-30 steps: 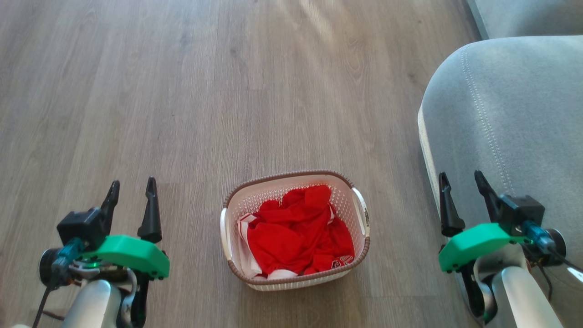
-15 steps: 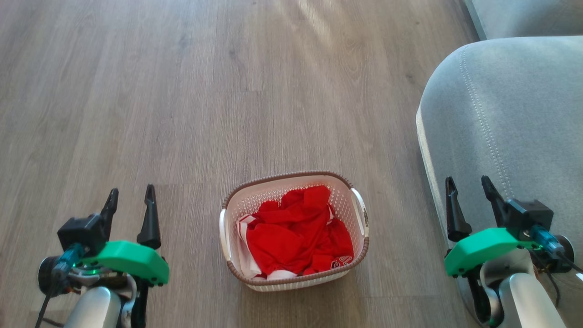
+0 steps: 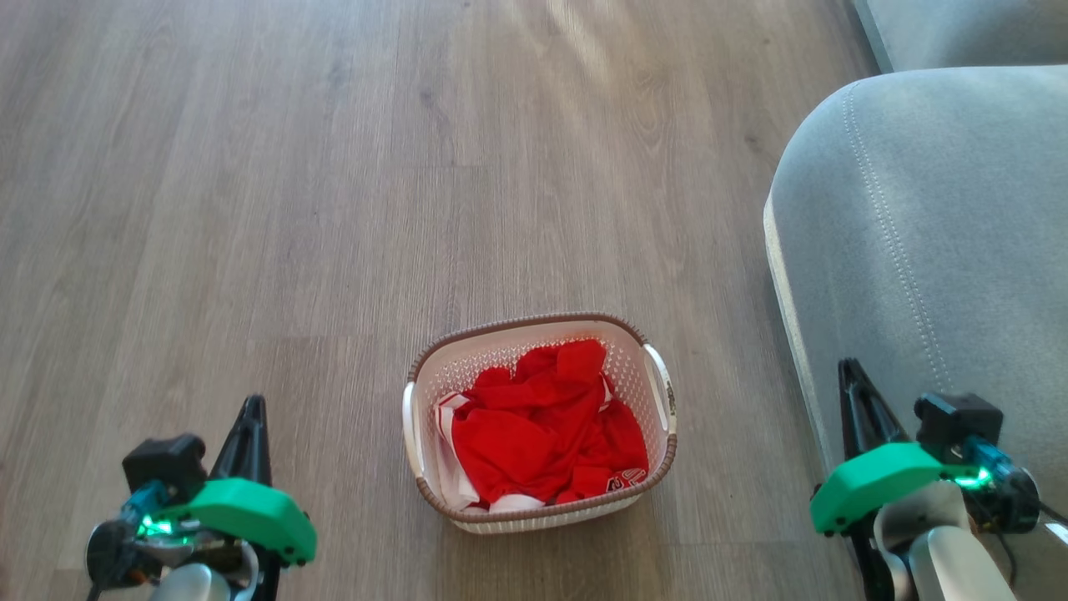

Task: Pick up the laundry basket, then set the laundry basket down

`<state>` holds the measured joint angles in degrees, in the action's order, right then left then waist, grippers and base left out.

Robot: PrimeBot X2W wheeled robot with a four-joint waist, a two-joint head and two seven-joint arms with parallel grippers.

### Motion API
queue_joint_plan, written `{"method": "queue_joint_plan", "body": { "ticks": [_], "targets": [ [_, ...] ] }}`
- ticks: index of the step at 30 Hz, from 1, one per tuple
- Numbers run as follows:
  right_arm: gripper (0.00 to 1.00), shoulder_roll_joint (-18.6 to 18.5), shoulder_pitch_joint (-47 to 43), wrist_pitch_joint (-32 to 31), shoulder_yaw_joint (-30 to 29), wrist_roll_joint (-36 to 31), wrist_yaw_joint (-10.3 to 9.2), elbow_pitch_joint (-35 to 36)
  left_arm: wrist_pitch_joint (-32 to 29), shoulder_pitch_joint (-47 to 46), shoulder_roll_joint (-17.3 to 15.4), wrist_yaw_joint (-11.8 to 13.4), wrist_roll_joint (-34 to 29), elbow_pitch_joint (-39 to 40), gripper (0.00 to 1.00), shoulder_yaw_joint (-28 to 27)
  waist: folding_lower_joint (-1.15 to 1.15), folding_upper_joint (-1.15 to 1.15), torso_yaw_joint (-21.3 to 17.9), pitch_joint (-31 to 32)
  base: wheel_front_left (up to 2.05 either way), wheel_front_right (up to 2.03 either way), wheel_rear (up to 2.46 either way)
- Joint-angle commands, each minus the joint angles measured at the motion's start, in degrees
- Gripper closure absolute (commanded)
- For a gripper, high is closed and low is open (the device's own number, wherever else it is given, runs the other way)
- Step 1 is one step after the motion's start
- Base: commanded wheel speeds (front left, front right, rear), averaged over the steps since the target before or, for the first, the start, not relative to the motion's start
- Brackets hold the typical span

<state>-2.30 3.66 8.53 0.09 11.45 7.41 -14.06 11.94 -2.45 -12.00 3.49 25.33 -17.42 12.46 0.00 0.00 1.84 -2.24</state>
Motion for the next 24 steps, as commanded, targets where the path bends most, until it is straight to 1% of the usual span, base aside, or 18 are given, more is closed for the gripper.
{"method": "queue_joint_plan", "body": {
  "ticks": [1,24],
  "targets": [
    [1.00,-0.27,1.77,-0.48,-0.32,1.78,0.00,1.80,-0.39,-2.61,-0.57,-0.40,1.37,1.79,1.00,-1.02,0.00,0.00,-0.03,0.04,0.00,0.00,0.00],
    [1.00,-0.36,1.89,-3.15,-1.46,16.29,0.02,1.50,-3.64,-2.74,1.20,-2.33,13.39,2.16,1.00,-4.25,0.00,0.00,-0.36,0.41,0.00,0.00,0.00]
  ]
}}
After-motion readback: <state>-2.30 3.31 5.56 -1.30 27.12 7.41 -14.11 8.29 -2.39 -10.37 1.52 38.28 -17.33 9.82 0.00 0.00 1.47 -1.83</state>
